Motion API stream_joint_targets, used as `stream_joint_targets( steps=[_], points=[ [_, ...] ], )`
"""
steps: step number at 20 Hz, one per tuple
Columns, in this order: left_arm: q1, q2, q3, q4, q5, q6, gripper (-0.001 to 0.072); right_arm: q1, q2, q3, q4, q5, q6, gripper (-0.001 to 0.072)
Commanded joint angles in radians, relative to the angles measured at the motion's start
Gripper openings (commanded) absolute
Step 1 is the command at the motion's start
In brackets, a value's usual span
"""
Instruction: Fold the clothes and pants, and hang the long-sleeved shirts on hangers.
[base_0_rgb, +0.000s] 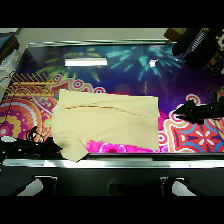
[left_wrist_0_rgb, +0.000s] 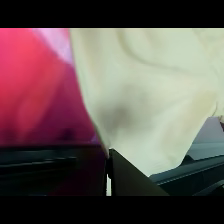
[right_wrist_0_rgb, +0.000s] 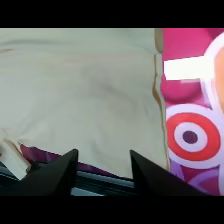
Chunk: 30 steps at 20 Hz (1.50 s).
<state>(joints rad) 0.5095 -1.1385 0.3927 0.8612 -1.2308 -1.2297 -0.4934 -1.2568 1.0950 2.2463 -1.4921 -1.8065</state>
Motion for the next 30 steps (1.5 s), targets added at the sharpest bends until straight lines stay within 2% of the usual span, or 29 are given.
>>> stream_joint_targets(
  steps=[1,8,14,19,23,24,26,27,29,30],
  points=[
    [0.000,0.001,-0.001,-0.006,-0.010,0.000,0.0016,-0.001,-0.008,-0.142,-0.026,0.019,0.008,0.0484],
    [0.000,0.001,-0.001,-0.006,-0.009,0.000,0.0016,-0.001,-0.014,-0.449,-0.037,0.159,-0.096,0.0481],
    [0.000,0.001,-0.001,-0.006,-0.008,-0.001,0.0016,-0.001,-0.014,-0.544,-0.033,0.190,-0.174,0.0480],
    [0.000,0.001,-0.001,-0.006,-0.008,-0.005,0.0016,-0.001,-0.014,-0.600,-0.032,0.233,-0.188,0.0475],
    [0.000,0.001,-0.001,-0.006,-0.009,-0.012,0.0016,-0.001,-0.014,-0.631,-0.019,0.286,-0.209,0.0284],
    [0.000,0.001,-0.001,-0.006,-0.009,-0.012,0.0016,-0.001,-0.014,-0.631,-0.006,0.307,-0.216,0.0192],
    [0.000,0.001,0.001,-0.013,-0.009,-0.011,0.0015,-0.001,-0.013,-0.631,0.042,0.319,-0.245,0.0062],
    [0.001,0.005,0.005,-0.021,-0.010,-0.012,0.0015,-0.001,-0.013,-0.631,0.058,0.303,-0.250,0.0039],
    [0.001,0.031,0.029,-0.040,-0.043,-0.017,0.0014,-0.001,0.010,-0.630,0.061,0.240,-0.236,0.0038],
    [0.001,0.053,0.047,-0.039,-0.068,-0.046,0.0014,-0.001,0.038,-0.628,0.048,0.210,-0.213,0.0037]
  ],
)
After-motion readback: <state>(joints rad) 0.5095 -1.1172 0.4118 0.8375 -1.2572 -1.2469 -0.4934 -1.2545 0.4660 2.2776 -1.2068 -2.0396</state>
